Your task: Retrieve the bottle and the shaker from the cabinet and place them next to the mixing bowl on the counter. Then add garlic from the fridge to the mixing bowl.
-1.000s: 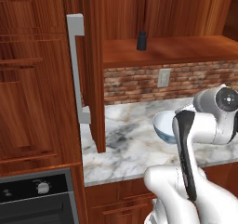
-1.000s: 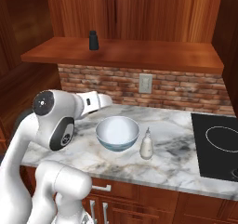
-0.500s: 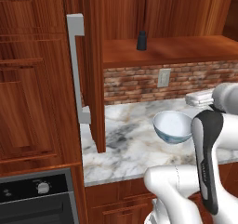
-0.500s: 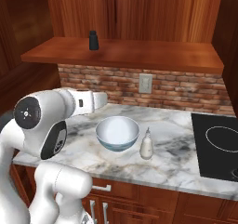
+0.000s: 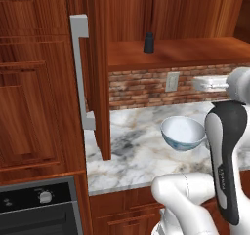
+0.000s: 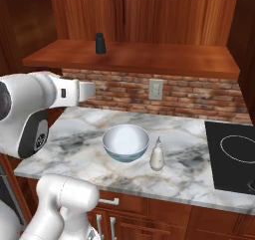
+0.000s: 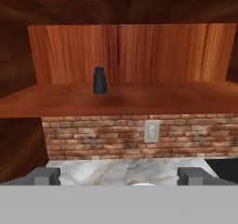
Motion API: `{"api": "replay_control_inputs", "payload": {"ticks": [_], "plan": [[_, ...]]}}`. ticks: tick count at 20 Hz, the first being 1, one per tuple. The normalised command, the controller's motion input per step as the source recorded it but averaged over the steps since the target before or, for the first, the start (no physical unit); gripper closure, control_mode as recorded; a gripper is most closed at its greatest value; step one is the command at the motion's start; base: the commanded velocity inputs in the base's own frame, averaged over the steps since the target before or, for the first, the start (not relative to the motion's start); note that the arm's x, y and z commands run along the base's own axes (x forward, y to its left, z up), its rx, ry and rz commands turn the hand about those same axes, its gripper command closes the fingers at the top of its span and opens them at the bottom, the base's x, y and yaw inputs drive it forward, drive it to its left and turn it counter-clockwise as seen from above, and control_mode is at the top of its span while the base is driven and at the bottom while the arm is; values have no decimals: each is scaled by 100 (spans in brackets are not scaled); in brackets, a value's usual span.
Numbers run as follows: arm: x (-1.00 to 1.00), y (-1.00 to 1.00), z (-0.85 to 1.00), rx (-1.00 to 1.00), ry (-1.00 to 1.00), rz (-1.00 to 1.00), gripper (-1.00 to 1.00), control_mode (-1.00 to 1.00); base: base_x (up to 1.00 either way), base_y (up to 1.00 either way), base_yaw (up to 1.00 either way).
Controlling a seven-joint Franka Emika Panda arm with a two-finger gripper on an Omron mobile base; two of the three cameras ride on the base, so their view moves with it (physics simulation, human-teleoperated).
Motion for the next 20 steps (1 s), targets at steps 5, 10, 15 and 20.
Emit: {"api": "replay_control_inputs", "payload": {"ticks": [5, 10, 15, 20], "plan": [[-17, 35, 40, -6, 19, 3, -100, -100, 0, 0, 0], [3, 23, 0, -2, 22, 7, -100, -100, 0, 0, 0], [32, 20, -7, -1, 10, 6, -100, -100, 0, 0, 0], [50, 18, 0, 0, 1, 0, -100, -100, 0, 0, 0]]}}
